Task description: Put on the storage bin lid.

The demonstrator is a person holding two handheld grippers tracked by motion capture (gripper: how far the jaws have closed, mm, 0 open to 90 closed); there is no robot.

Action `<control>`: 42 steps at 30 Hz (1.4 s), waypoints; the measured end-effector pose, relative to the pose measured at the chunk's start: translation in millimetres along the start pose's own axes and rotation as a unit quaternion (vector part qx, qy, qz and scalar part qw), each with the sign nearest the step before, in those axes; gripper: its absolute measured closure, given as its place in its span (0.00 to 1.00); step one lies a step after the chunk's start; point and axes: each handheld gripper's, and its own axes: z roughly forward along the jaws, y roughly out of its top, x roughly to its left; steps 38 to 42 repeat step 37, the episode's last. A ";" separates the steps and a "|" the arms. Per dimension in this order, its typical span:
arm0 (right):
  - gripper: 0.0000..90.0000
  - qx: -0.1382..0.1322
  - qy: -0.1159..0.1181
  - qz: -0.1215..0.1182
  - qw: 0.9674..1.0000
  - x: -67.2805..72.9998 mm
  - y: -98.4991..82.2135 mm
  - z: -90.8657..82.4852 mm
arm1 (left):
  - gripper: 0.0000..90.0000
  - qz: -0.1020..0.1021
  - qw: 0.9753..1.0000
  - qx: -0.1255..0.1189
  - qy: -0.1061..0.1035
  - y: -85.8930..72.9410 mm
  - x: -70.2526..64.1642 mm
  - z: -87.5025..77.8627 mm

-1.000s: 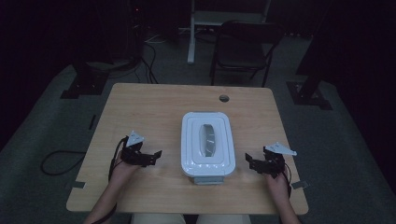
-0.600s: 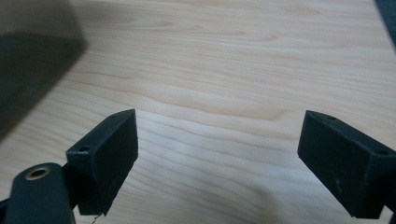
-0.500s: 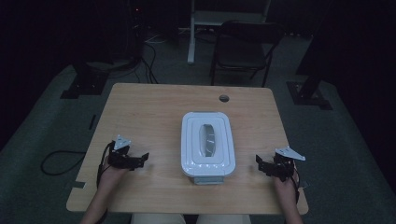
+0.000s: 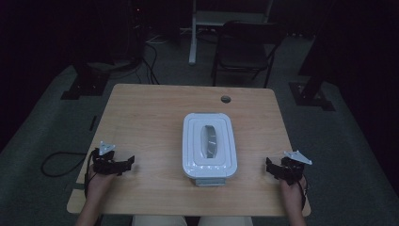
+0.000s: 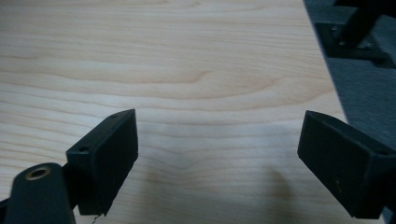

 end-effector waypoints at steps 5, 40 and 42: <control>0.14 0.007 -0.003 0.013 1.000 -1.7 0.3 0.8 | 0.02 -0.018 0.999 0.011 0.035 -7.3 8.7 -3.4; 0.14 0.050 0.006 0.005 0.999 -0.2 3.0 9.0 | 0.02 -0.043 0.994 0.049 0.087 -12.4 16.7 -3.6; 0.14 0.050 0.006 0.005 0.999 -0.2 3.0 9.0 | 0.02 -0.043 0.994 0.049 0.087 -12.4 16.7 -3.6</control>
